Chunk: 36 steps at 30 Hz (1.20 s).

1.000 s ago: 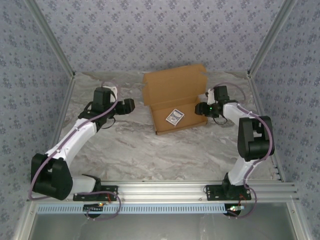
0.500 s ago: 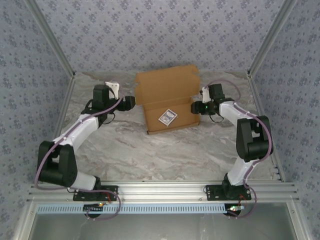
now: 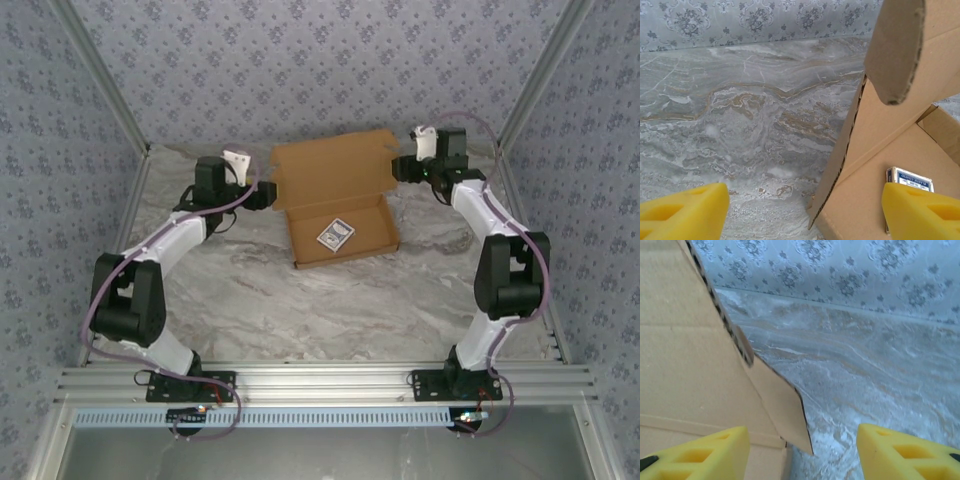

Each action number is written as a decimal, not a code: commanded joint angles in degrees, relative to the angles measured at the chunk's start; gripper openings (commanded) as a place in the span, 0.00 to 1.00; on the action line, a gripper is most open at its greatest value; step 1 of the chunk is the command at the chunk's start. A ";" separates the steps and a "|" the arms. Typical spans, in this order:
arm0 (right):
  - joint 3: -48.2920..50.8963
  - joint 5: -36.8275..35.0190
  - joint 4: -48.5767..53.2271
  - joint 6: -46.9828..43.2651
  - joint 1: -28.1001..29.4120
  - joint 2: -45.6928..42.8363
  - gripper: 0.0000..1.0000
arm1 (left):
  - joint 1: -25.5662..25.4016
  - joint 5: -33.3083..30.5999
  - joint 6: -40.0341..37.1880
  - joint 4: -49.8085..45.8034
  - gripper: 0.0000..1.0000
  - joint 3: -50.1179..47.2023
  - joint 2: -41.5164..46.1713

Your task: Fold the paper box

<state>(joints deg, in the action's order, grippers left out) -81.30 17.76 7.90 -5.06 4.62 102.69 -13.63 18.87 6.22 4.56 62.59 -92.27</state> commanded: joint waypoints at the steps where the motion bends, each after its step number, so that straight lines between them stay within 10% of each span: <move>1: -4.18 3.69 -0.20 -4.23 0.26 3.92 0.58 | -0.74 1.52 -1.38 1.23 0.78 2.64 -1.48; 20: -8.20 4.83 0.79 -8.58 3.85 9.44 0.26 | -2.71 1.12 -3.20 -4.56 0.45 9.47 -6.89; 36: -8.78 0.79 3.29 -8.98 4.88 7.70 0.26 | -1.87 -1.88 -3.84 -4.56 0.47 4.17 -1.76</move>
<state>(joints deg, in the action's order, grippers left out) -88.40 19.92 8.60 -13.19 9.23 111.87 -15.77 17.06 2.98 -0.21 67.31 -96.09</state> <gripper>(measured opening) 0.260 0.481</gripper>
